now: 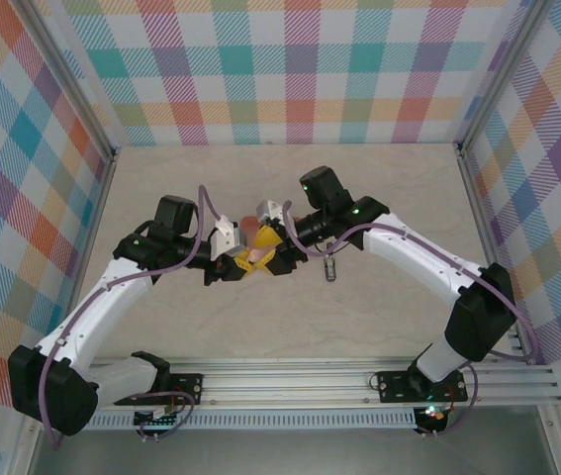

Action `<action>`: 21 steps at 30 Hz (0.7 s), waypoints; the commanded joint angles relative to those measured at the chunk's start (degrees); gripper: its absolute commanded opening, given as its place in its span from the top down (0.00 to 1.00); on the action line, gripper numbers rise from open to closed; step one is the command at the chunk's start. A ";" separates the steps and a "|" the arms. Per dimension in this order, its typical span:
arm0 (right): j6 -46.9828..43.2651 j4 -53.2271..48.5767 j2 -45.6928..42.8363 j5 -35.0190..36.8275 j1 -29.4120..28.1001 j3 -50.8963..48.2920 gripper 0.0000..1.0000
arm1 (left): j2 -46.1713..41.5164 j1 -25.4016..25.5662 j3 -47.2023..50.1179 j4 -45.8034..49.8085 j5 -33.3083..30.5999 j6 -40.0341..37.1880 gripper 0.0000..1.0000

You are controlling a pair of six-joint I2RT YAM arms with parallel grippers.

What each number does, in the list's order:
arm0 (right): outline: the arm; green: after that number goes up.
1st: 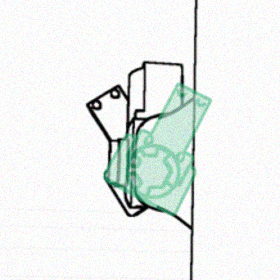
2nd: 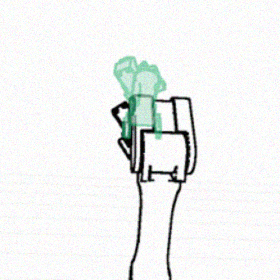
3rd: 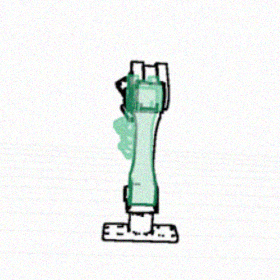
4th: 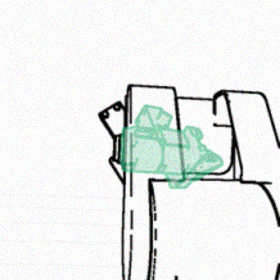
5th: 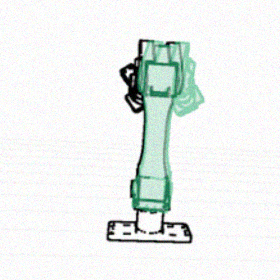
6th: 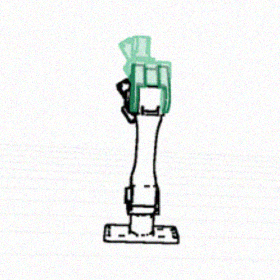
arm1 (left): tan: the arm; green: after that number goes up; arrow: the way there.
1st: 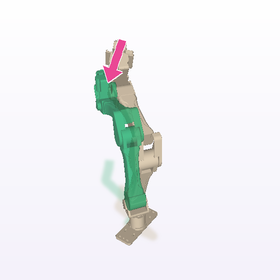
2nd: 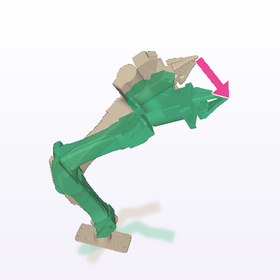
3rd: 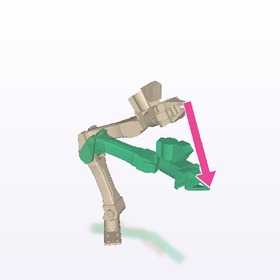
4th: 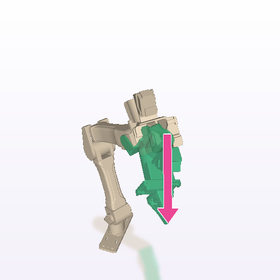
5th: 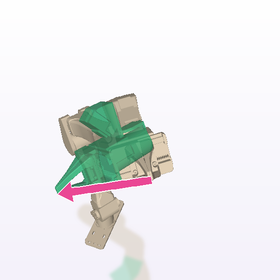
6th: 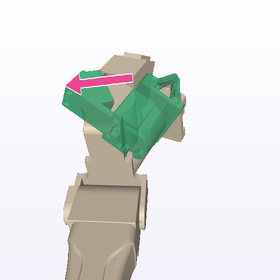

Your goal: Load the staples into the stapler

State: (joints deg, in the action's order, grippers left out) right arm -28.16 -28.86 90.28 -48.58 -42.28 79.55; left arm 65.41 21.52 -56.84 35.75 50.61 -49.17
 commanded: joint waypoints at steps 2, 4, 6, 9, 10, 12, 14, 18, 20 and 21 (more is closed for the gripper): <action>-1.74 -1.80 0.99 -1.08 -0.95 2.50 0.43 | -0.28 0.63 -1.45 0.46 0.46 -1.72 0.97; -1.59 -1.56 1.25 -1.42 -0.96 2.73 0.45 | -0.28 0.72 -1.52 0.55 0.43 -1.85 0.97; -1.37 -1.07 1.39 -1.61 -0.98 2.77 0.48 | -0.30 0.81 -1.50 0.64 0.32 -2.03 0.97; -1.37 -0.82 1.33 -1.63 -1.05 2.81 0.58 | -0.41 0.88 -1.48 0.73 0.11 -2.14 0.97; -1.44 -0.76 1.26 -1.61 -0.96 2.73 0.62 | -0.53 0.89 -1.37 0.73 0.03 -2.07 0.97; -1.63 -0.51 0.81 -1.52 -0.98 2.42 0.66 | -0.54 0.89 -1.35 0.73 -0.21 -2.12 0.97; -1.49 0.60 -0.01 -1.01 -0.96 1.49 0.71 | -0.72 0.89 -1.14 0.66 -0.56 -2.18 0.97; -0.35 4.58 -2.92 -0.89 -0.18 -1.81 0.75 | -1.03 0.89 -0.65 0.64 -1.10 -2.25 0.97; 0.53 6.35 -4.48 -1.17 0.64 -3.47 0.77 | -1.05 0.89 -0.53 0.55 -1.11 -2.39 0.97; 0.82 6.87 -5.27 -1.31 1.04 -4.14 0.79 | -1.07 0.89 -0.48 0.48 -1.20 -2.39 0.97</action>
State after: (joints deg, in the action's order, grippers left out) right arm -28.12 -25.28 88.66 -47.35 -42.17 76.84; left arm 65.39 22.15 -56.84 35.97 50.04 -50.43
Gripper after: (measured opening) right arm 0.225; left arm 0.229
